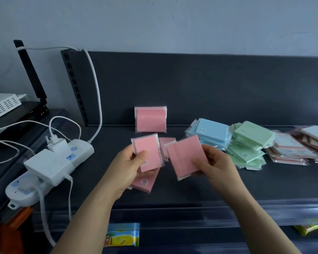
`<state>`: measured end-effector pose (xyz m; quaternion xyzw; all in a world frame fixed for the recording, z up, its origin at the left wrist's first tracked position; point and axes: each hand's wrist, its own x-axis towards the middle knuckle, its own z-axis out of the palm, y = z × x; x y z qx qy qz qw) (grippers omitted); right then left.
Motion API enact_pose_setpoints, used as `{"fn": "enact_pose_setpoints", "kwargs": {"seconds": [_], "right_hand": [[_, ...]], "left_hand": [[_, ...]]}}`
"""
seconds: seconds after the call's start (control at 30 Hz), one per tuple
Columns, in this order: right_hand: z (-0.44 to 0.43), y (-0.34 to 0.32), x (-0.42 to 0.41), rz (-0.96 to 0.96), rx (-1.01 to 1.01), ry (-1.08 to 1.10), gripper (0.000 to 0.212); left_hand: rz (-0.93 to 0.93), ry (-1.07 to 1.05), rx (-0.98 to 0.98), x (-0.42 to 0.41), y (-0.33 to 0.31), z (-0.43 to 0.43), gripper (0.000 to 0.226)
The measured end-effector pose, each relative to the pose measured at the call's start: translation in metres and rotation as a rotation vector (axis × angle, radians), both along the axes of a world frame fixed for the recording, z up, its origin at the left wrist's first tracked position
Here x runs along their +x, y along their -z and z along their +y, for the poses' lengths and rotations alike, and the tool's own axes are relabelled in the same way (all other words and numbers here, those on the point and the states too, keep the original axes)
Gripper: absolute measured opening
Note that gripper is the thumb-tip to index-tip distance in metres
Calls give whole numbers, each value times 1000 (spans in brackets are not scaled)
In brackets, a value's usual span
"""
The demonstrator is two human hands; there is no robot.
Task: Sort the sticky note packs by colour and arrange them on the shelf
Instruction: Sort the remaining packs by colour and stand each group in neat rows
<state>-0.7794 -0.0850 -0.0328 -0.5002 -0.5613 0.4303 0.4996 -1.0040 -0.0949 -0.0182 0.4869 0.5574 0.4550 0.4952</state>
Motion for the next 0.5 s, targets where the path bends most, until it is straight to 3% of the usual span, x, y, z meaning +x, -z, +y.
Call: {"fn": "enact_pose_setpoints", "kwargs": {"seconds": [0.1,0.3,0.43,0.5], "right_hand": [[-1,-10,15,-51,35,58,19],[-4,-15,33,-52,47,145,7],[-4,-14,31,7,14,119,8],[-3,-13,23,-4,-8,81,12]], "left_hand": [[386,40,123,8,-3,2,13],[673,227,119,26,-1,7,32],[886,44,144,10,-8,5,27],[1056,4,-13,-6,-10,3,46]]}}
